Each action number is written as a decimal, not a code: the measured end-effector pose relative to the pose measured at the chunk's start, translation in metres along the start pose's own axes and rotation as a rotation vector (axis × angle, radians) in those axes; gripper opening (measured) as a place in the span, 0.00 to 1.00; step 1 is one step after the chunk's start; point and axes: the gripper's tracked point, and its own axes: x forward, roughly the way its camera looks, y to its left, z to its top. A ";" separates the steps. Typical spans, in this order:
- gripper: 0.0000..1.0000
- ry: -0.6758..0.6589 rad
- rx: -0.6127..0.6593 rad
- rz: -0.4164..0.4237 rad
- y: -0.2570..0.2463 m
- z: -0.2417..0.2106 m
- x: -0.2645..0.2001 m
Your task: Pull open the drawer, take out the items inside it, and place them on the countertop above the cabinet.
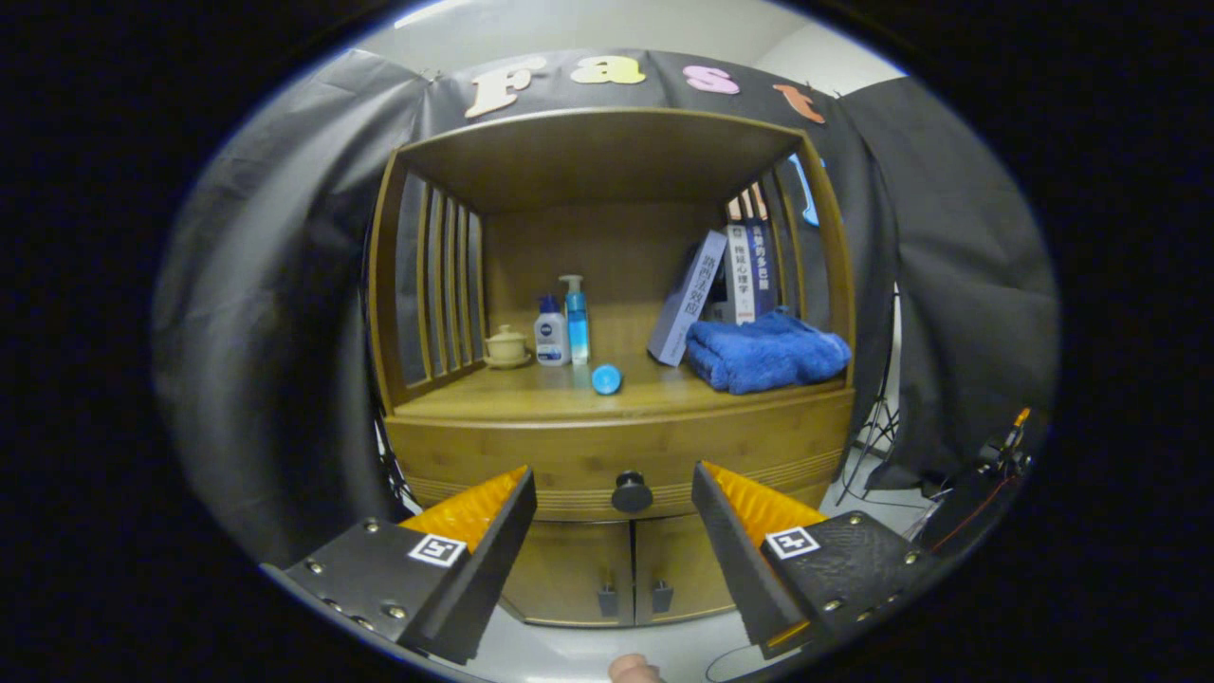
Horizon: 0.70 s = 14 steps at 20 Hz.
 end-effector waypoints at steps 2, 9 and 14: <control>0.99 -0.003 0.012 0.004 -0.002 0.030 -0.017; 0.99 -0.111 0.014 -0.011 -0.008 0.119 -0.077; 0.99 -0.186 0.000 0.029 -0.006 0.154 -0.102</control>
